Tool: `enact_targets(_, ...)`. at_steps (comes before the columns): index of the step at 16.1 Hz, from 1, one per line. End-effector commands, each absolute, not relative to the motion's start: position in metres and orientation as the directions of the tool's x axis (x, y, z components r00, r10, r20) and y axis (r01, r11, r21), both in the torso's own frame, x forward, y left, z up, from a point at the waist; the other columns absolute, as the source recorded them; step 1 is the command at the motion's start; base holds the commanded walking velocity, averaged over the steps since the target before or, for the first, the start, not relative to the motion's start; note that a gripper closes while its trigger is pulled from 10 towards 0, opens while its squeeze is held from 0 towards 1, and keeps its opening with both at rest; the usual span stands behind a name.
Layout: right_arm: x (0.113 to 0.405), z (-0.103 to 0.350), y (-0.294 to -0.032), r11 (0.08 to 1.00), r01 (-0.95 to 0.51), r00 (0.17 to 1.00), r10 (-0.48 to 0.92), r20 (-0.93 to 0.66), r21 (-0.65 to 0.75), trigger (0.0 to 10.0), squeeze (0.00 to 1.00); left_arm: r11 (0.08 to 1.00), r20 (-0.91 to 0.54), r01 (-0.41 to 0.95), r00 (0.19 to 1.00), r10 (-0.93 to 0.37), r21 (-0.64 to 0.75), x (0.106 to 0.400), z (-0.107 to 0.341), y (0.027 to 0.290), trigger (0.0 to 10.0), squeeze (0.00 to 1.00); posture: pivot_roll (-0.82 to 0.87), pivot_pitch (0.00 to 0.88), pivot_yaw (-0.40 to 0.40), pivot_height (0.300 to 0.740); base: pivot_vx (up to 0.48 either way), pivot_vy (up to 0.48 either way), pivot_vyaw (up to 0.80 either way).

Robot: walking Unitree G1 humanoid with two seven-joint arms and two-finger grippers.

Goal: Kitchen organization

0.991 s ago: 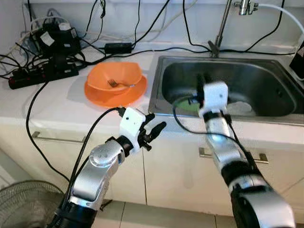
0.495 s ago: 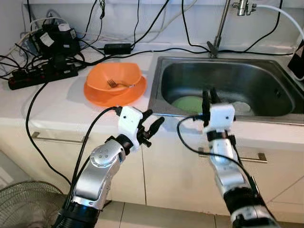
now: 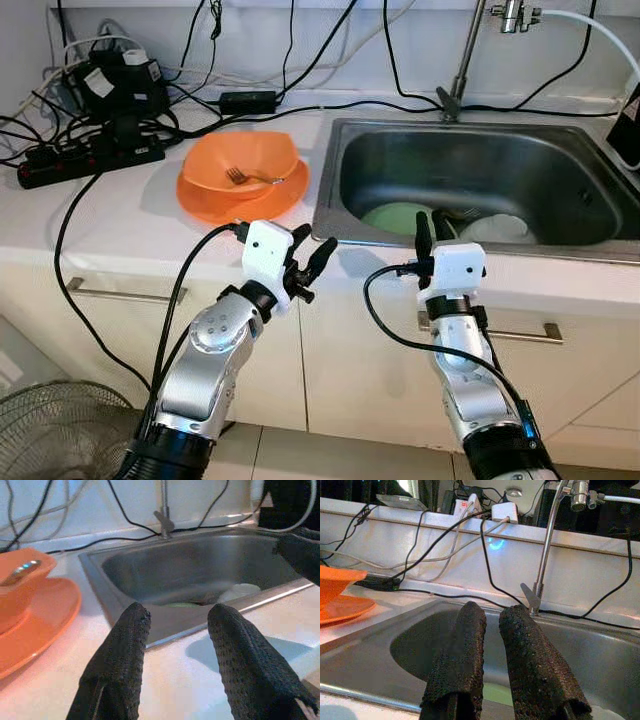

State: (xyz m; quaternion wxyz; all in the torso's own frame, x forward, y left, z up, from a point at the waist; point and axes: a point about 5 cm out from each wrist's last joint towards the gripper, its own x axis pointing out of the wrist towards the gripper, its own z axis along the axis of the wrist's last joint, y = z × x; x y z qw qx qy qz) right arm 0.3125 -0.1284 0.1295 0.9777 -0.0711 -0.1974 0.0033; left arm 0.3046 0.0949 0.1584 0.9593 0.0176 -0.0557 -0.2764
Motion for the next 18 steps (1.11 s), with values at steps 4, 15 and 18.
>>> enact_targets(4, 0.311, 0.118, -0.127, 0.99, 0.028, 0.947, 0.017, 0.321, -0.136, 10.0, 0.0, 0.888, 0.168, 0.434, 0.874, -0.457, 0.153, 0.314, 0.174, 0.101, 10.0, 0.0, 0.09, 0.032, 0.053, 0.74, 0.0, 0.0, 0.0)
enact_targets(15, 0.312, 0.116, -0.122, 0.991, 0.021, 0.952, 0.019, 0.304, -0.129, 10.0, 0.0, 0.663, 0.302, 0.016, 0.881, -0.363, 0.749, 0.325, 0.225, 0.116, 10.0, 0.0, 0.1, 0.034, 0.053, 0.74, 0.0, 0.0, 0.0)
enact_targets(18, 0.313, 0.117, -0.122, 0.992, 0.022, 0.952, 0.018, 0.305, -0.128, 10.0, 0.0, 0.59, 0.222, -0.004, 0.928, -0.298, 0.807, 0.337, 0.206, 0.127, 10.0, 0.0, 0.09, 0.031, 0.054, 0.74, 0.0, 0.0, 0.0)
